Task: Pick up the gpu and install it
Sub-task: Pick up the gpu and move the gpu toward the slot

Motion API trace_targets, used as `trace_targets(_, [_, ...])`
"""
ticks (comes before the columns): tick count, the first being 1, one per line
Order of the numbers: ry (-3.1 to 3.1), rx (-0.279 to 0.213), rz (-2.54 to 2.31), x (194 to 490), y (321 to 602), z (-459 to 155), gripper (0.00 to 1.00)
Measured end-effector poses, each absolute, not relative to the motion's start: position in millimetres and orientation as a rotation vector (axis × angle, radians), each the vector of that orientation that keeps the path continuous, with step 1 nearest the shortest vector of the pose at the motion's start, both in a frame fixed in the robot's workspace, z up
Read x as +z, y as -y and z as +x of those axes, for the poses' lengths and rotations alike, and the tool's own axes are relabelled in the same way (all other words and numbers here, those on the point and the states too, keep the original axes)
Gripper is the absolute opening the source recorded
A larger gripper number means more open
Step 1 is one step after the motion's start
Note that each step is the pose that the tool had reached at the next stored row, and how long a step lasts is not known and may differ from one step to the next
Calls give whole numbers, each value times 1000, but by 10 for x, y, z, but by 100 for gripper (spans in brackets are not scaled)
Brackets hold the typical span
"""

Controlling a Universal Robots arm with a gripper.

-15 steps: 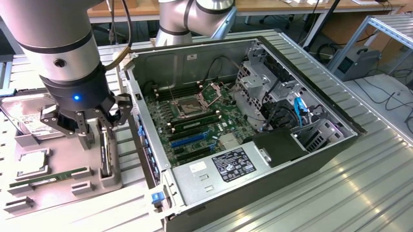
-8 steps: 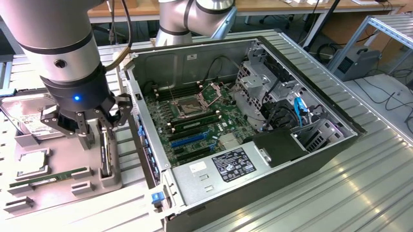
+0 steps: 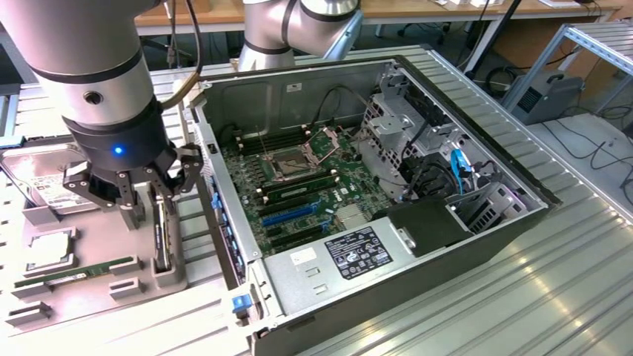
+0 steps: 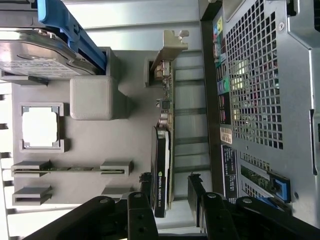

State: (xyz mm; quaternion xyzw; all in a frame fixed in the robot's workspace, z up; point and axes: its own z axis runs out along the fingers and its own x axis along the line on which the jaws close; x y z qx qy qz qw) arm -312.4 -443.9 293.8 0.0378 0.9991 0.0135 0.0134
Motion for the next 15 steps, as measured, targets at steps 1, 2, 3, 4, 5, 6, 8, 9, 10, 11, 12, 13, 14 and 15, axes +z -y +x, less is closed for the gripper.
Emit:
trace_targets(1, [-3112, 42, 118, 2935, 4434, -3124, 42])
trace_targets(2, [-3112, 41, 118, 2934, 4428, -3124, 42])
trace_targets(3, [-3112, 40, 118, 2932, 4419, -3124, 42])
trace_targets(4, [-3112, 39, 118, 2930, 4407, -3124, 42])
trace_targets(5, [-3112, 38, 118, 2928, 4397, -3124, 42])
trace_targets(6, [-3112, 38, 118, 2926, 4389, -3125, 42])
trace_targets(8, [-3112, 38, 118, 2914, 4366, -3132, 42])
trace_targets(9, [-3112, 37, 118, 2907, 4363, -3133, 42])
trace_targets(10, [-3112, 37, 117, 2897, 4363, -3133, 42])
trace_targets(11, [-3112, 37, 117, 2887, 4363, -3133, 42])
trace_targets(12, [-3112, 37, 117, 2873, 4362, -3134, 42])
trace_targets(13, [-3112, 37, 118, 2858, 4361, -3134, 42])
trace_targets(14, [-3112, 36, 118, 2845, 4360, -3134, 42])
trace_targets(15, [-3112, 36, 118, 2831, 4359, -3135, 42])
